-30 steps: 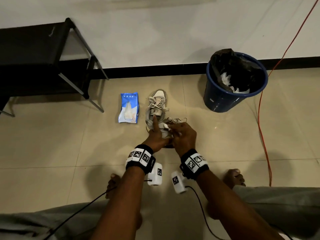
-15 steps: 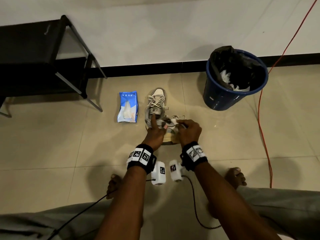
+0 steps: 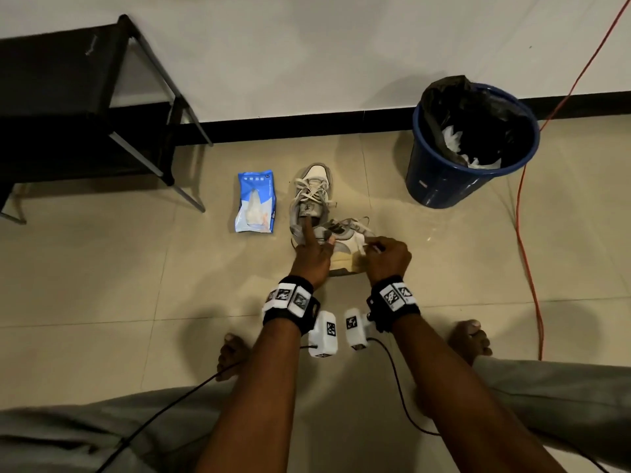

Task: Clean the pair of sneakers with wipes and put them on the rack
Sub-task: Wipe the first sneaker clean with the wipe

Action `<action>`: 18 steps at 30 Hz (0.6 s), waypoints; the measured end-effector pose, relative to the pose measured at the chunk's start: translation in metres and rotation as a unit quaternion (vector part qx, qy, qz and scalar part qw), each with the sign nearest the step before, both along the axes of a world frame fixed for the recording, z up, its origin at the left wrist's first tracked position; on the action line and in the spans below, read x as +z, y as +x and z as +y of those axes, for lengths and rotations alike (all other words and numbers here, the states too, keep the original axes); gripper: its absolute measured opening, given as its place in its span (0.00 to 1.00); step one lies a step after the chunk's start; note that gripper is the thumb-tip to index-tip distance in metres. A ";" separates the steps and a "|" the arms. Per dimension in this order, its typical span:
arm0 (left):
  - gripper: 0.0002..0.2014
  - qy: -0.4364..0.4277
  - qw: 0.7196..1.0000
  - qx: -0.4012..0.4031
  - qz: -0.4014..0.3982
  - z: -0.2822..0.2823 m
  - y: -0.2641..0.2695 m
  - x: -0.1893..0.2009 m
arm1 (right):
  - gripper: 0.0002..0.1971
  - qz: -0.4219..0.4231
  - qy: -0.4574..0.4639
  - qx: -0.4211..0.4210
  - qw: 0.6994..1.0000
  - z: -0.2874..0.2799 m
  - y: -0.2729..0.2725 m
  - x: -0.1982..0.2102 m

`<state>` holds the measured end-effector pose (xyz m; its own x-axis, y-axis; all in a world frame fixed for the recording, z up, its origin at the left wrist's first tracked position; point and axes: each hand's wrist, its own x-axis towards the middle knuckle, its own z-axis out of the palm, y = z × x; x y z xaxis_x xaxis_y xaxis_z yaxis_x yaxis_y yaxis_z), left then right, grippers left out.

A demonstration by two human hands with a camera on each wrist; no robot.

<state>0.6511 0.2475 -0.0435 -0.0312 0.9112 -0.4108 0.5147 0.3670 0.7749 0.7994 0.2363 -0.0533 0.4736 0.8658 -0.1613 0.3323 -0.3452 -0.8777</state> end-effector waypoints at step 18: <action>0.37 0.014 1.000 -0.004 0.022 0.003 0.005 -0.019 | 0.08 0.001 0.020 0.007 1.000 -0.027 0.001 0.002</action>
